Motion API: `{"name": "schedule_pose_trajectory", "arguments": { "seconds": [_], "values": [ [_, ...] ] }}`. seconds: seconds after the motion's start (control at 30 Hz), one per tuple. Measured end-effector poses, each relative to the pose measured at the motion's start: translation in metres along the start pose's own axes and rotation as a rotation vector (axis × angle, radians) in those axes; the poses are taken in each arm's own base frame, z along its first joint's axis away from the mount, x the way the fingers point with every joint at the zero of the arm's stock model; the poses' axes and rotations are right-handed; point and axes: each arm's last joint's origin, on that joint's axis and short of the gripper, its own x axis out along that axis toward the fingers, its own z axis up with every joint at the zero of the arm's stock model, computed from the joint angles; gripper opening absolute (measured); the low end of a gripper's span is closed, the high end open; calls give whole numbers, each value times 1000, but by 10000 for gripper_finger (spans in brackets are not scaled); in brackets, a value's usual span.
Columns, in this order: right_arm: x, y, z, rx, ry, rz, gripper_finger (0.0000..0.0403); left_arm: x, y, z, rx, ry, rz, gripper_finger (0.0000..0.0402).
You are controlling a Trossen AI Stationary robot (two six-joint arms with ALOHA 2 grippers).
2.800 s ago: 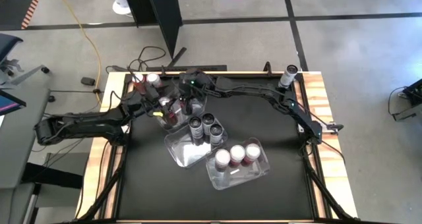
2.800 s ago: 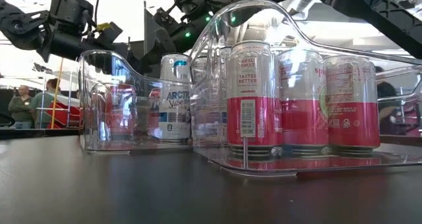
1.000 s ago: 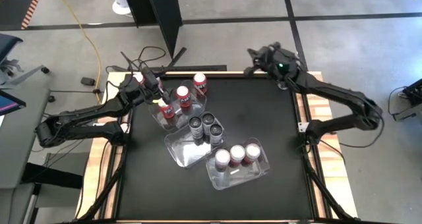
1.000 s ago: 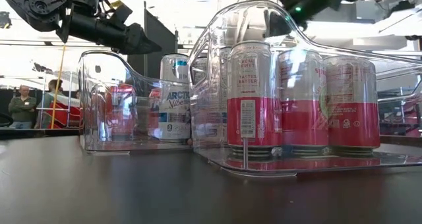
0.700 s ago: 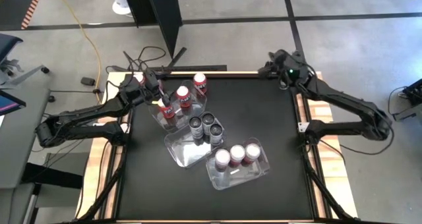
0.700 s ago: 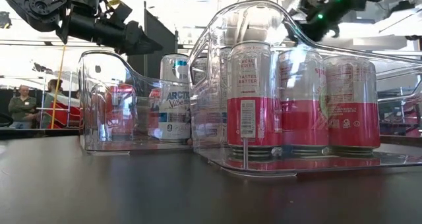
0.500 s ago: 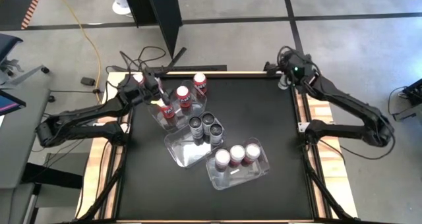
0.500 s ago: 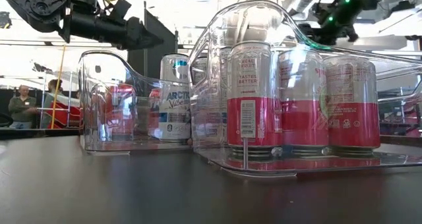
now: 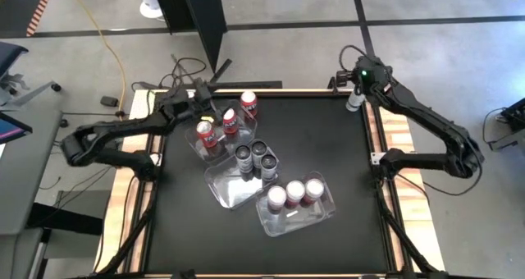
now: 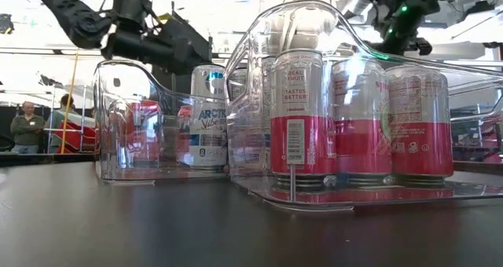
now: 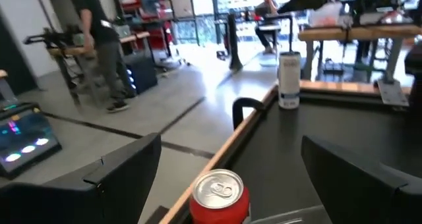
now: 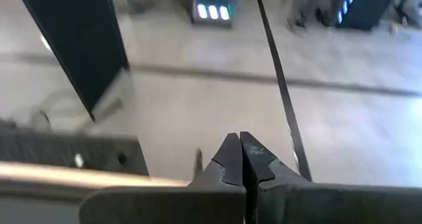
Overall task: Sort soda cans
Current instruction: Put the white soda can in the center transparent bin
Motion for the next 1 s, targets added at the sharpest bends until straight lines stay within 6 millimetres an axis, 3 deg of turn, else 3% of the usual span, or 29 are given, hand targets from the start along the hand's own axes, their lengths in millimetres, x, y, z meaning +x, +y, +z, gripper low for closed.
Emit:
{"name": "schedule_pose_trajectory", "arguments": {
  "seconds": [0.2,0.3,0.47,0.63,0.8,1.0],
  "values": [
    [13,13,12,-96,190,-54,2,27,0,-13,-8,61,-75,359],
    [18,24,25,-163,228,-51,24,39,-2,-21,-23,83,-125,359],
    [22,32,49,-189,304,-71,109,54,-2,-25,-51,89,-220,359],
    [31,27,64,-135,431,-137,225,56,1,-23,-84,68,-322,359],
    [53,17,53,-59,607,-238,315,54,8,-27,-109,94,-349,359],
    [74,10,39,-9,717,-346,369,53,11,-30,-119,118,-346,359]
  ]
}}
